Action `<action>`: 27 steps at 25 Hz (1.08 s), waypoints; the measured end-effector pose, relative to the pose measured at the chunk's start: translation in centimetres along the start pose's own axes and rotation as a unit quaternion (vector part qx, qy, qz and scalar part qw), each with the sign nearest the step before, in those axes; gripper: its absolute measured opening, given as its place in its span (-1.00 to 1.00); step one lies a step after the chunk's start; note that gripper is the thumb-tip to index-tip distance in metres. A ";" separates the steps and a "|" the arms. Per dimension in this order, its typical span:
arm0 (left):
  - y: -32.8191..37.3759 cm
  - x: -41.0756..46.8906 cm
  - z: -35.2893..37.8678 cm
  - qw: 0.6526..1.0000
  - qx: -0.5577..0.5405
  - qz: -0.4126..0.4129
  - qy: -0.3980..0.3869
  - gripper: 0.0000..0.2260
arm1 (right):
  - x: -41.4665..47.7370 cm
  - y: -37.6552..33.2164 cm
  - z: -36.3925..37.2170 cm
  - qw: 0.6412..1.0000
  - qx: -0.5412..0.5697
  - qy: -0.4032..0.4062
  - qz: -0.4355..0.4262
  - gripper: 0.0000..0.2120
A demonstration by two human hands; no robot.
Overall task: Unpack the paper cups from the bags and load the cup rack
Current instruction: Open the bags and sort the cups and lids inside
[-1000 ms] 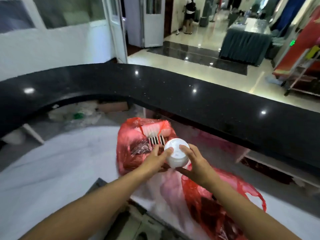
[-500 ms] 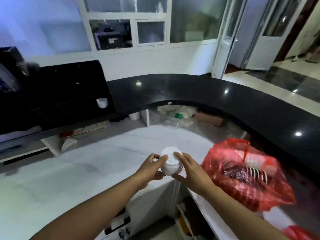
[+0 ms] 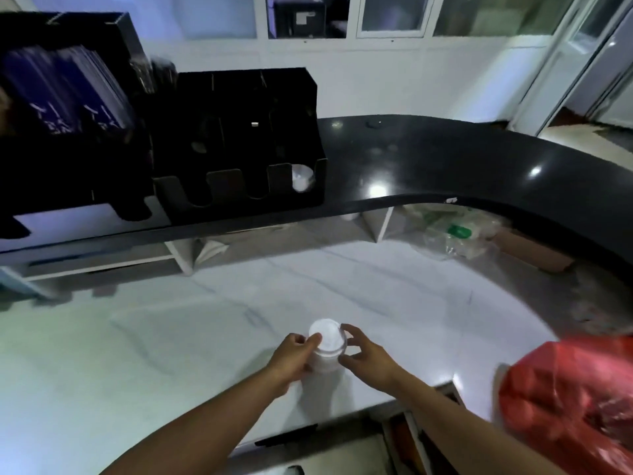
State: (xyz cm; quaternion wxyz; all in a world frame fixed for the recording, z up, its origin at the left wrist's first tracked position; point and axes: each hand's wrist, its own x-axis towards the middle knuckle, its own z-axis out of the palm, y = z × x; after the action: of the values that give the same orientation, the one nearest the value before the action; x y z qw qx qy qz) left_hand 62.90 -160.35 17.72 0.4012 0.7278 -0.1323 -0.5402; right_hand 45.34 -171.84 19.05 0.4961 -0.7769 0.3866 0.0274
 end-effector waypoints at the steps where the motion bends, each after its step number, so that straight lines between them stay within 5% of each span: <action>1: -0.6 0.2 -0.2 1.000 0.029 0.000 -0.004 -0.47 | 0.4 0.3 0.4 1.000 0.001 -0.011 0.003 -0.39; 6: 0.4 0.1 -0.6 0.967 0.253 0.040 0.000 -0.33 | 1.7 0.3 -0.8 0.998 -0.015 -0.058 0.002 -0.36; 12: 4.0 -0.9 0.5 0.917 0.366 0.142 0.064 -0.53 | 1.0 -0.6 -4.3 0.995 -0.100 -0.006 -0.031 -0.50; 19: 9.1 -1.8 9.5 0.752 0.509 0.416 -0.049 -0.63 | -7.7 2.0 -9.9 0.951 -0.228 0.207 -0.034 -0.62; 27: 9.5 -10.7 30.0 0.579 0.519 0.603 -0.179 -0.67 | -28.1 12.5 -15.0 0.879 -0.273 0.382 0.085 -0.73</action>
State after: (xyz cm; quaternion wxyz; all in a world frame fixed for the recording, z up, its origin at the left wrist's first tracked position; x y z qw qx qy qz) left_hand 34.29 -172.98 29.07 0.1565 0.4532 -0.8674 -0.1329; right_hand 12.69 -170.24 29.23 0.0736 -0.7958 0.5880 -0.1248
